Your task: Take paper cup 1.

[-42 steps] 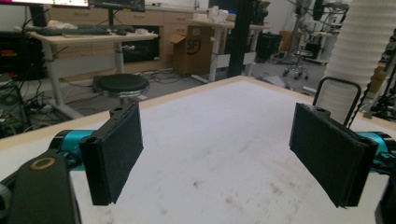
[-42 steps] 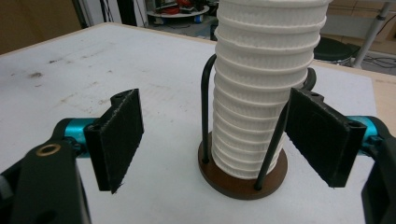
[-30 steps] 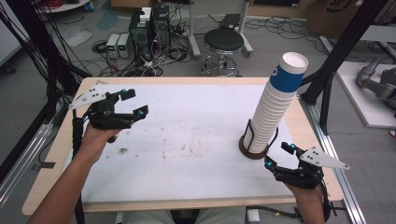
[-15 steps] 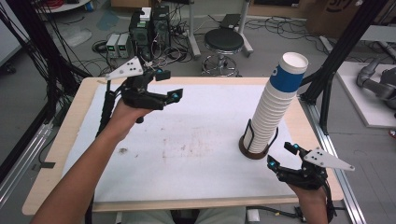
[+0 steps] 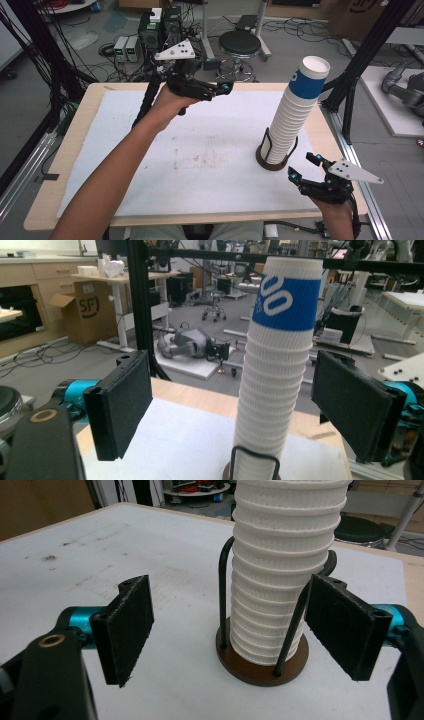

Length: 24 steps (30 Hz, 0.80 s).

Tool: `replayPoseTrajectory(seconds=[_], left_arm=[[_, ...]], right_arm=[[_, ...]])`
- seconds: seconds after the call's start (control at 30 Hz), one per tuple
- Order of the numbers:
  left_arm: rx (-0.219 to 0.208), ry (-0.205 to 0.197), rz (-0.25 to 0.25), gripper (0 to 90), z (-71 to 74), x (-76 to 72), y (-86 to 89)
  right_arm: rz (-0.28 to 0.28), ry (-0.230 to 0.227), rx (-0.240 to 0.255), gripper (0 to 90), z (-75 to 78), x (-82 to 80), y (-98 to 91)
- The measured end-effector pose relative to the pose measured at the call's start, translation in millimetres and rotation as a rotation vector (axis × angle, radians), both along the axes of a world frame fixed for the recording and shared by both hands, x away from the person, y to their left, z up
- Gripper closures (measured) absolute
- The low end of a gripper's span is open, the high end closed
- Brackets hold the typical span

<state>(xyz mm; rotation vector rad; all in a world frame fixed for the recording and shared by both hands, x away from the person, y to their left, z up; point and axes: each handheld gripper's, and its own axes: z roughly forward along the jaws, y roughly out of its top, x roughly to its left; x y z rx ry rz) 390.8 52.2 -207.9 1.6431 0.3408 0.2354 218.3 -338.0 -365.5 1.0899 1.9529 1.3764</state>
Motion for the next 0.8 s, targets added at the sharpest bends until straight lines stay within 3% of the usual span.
replayPoseTrajectory(seconds=[0.33, 0.8], left_arm=[[0.020, -0.010, -0.052, 16.6, 10.5, 8.7, -37.6], [0.058, -0.018, -0.138, 16.5, 36.6, 15.8, -97.9]], right_arm=[[0.008, -0.006, 0.010, 20.1, 1.3, -0.2, 0.0], [0.012, -0.012, 0.030, 20.1, 4.0, -1.4, -2.1]])
